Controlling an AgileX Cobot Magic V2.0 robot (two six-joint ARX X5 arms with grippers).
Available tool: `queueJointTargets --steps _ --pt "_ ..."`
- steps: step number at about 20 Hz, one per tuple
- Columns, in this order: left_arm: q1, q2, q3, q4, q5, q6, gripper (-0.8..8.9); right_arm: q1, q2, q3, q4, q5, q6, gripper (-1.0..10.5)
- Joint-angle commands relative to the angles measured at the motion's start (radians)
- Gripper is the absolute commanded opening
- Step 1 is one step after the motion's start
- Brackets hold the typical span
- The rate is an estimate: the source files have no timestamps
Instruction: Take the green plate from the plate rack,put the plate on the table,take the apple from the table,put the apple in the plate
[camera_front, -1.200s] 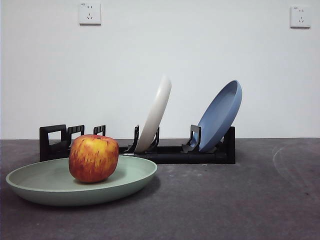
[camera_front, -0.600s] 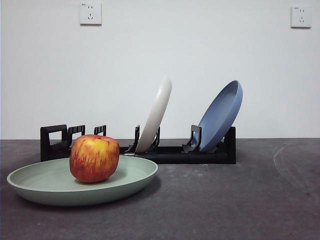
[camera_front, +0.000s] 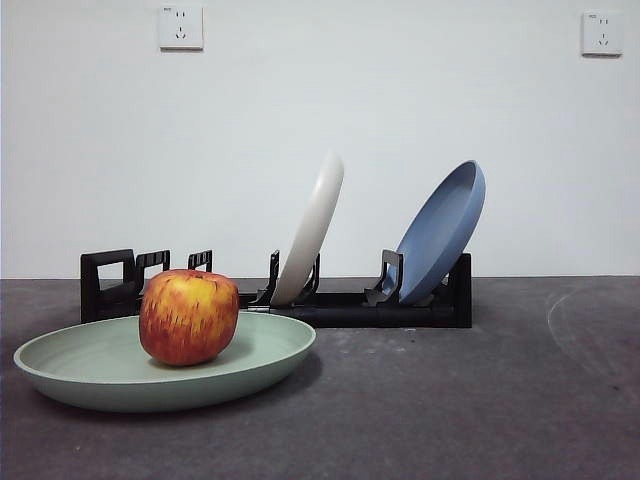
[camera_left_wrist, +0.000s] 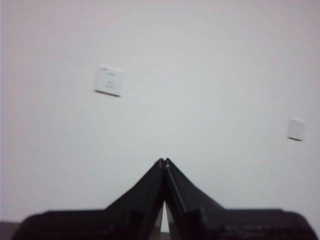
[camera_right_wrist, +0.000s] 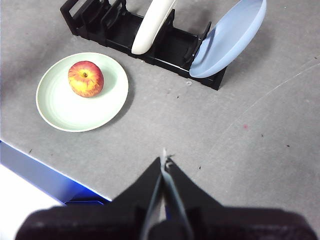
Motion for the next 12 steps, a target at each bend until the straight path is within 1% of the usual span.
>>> queueJointTargets --steps 1,2,4,7,9,10,12 --pt "0.010 -0.063 -0.162 0.047 -0.081 0.014 -0.03 0.000 -0.001 -0.008 -0.022 0.001 0.008 0.0" --pt "0.010 -0.093 -0.219 0.042 -0.105 0.011 -0.03 0.000 -0.001 -0.008 -0.022 0.002 0.008 0.0" --pt "0.010 -0.124 -0.306 0.045 -0.119 0.011 -0.03 0.000 -0.001 -0.008 -0.022 0.002 0.008 0.0" --pt "0.010 -0.124 -0.380 0.031 -0.127 0.004 -0.04 0.000 -0.001 -0.008 -0.022 0.002 0.008 0.0" --pt "0.009 -0.124 -0.380 -0.068 -0.150 0.022 -0.04 0.000 -0.001 -0.008 -0.022 0.010 0.008 0.0" --pt "0.009 -0.124 -0.380 -0.131 -0.175 0.037 -0.03 0.000 0.000 -0.008 -0.022 0.010 0.008 0.0" --pt "0.009 -0.124 -0.380 -0.259 -0.236 0.038 -0.03 0.000 -0.001 -0.008 -0.022 0.010 0.008 0.0"
